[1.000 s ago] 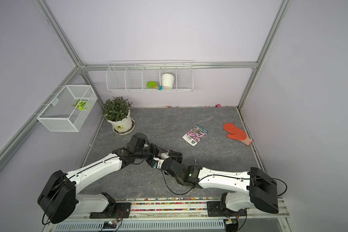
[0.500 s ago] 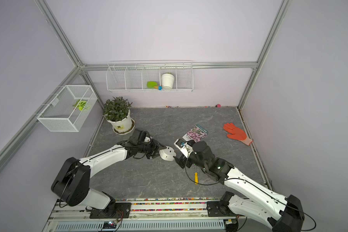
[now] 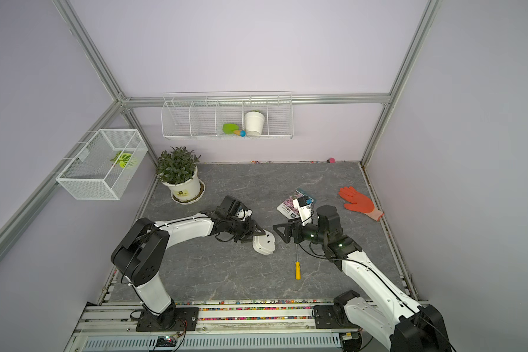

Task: Remove the battery from the alarm
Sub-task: Adjust the alarm at the center of the board, then remove the cover from the alarm.

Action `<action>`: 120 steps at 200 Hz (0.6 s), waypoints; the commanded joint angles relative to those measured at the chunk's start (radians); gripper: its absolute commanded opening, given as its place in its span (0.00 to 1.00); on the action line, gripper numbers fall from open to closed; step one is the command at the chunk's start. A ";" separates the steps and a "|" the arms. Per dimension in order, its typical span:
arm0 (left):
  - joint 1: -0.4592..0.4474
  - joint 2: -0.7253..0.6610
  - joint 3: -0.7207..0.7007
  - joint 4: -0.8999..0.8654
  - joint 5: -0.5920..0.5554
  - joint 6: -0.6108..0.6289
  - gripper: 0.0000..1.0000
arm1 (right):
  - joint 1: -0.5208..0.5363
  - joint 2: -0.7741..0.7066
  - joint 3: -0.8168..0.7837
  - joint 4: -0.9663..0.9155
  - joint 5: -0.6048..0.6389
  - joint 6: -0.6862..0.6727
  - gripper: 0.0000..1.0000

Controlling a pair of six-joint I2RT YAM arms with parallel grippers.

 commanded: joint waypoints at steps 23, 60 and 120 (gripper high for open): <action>0.005 0.062 -0.066 0.103 -0.026 0.091 0.12 | -0.012 0.055 -0.043 0.056 -0.057 0.085 0.97; 0.010 0.078 -0.104 0.141 -0.034 0.075 0.44 | -0.014 0.117 -0.065 0.049 -0.067 0.190 0.97; 0.022 0.103 -0.180 0.293 0.048 -0.005 0.57 | -0.014 0.236 -0.133 0.124 -0.085 0.332 0.95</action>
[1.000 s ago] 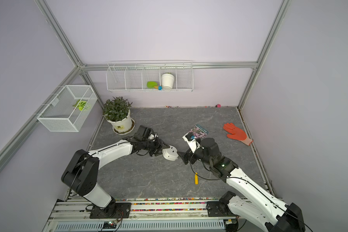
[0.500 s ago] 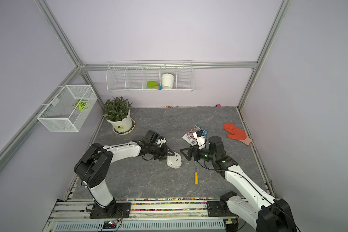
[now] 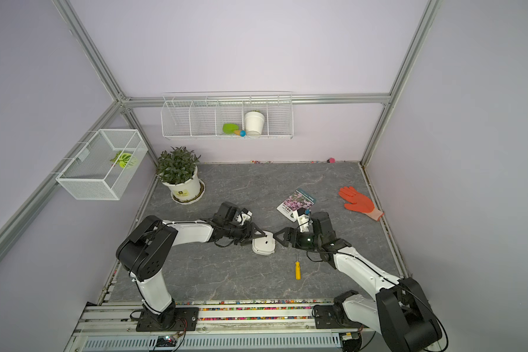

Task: Remove the battery from the alarm
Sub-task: Remove the cover from the alarm.

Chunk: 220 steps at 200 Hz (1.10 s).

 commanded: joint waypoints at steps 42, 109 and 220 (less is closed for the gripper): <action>-0.004 0.033 -0.078 0.044 -0.009 -0.068 0.60 | -0.004 0.184 -0.032 0.193 -0.080 0.148 0.84; -0.006 0.009 -0.117 0.079 -0.012 -0.099 0.55 | 0.022 0.219 0.008 0.164 -0.065 0.130 0.66; -0.006 0.004 -0.116 0.066 -0.022 -0.091 0.51 | 0.057 0.292 0.084 0.119 -0.037 0.100 0.53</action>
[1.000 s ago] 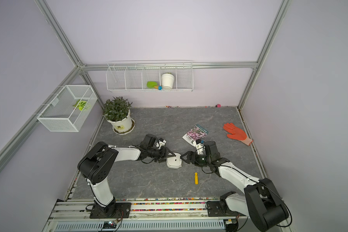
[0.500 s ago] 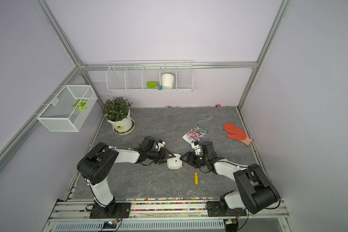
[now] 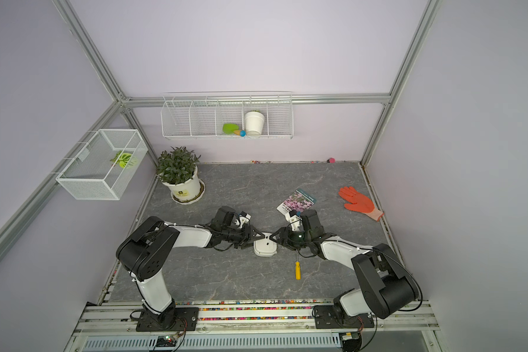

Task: Remove the battery from the alarm
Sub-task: Remove the cover from the alarm.

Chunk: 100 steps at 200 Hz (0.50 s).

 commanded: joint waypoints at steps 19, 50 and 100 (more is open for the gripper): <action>-0.005 0.010 -0.029 -0.091 -0.048 0.001 0.51 | 0.016 0.042 0.023 -0.010 -0.001 -0.012 0.52; -0.006 0.009 -0.027 -0.091 -0.048 0.000 0.50 | 0.019 0.051 0.016 0.013 -0.006 -0.002 0.49; -0.009 0.006 -0.027 -0.094 -0.051 -0.003 0.49 | 0.024 0.049 0.021 0.034 -0.011 0.004 0.45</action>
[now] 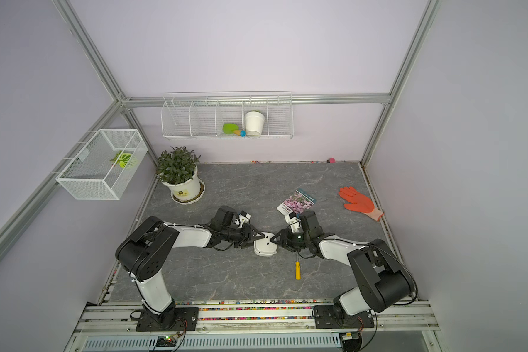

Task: Remove the battery from the alarm
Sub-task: Remove the cover from the alarm.

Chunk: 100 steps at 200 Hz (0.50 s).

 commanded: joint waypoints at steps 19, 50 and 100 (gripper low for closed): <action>-0.010 0.010 -0.027 -0.097 -0.053 -0.002 0.49 | 0.021 -0.001 0.024 0.029 -0.018 -0.004 0.44; -0.010 0.008 -0.028 -0.100 -0.056 -0.002 0.49 | 0.022 -0.020 0.023 0.004 -0.015 -0.007 0.43; -0.011 0.005 -0.028 -0.104 -0.060 -0.002 0.49 | 0.023 -0.064 0.013 -0.032 -0.003 -0.016 0.41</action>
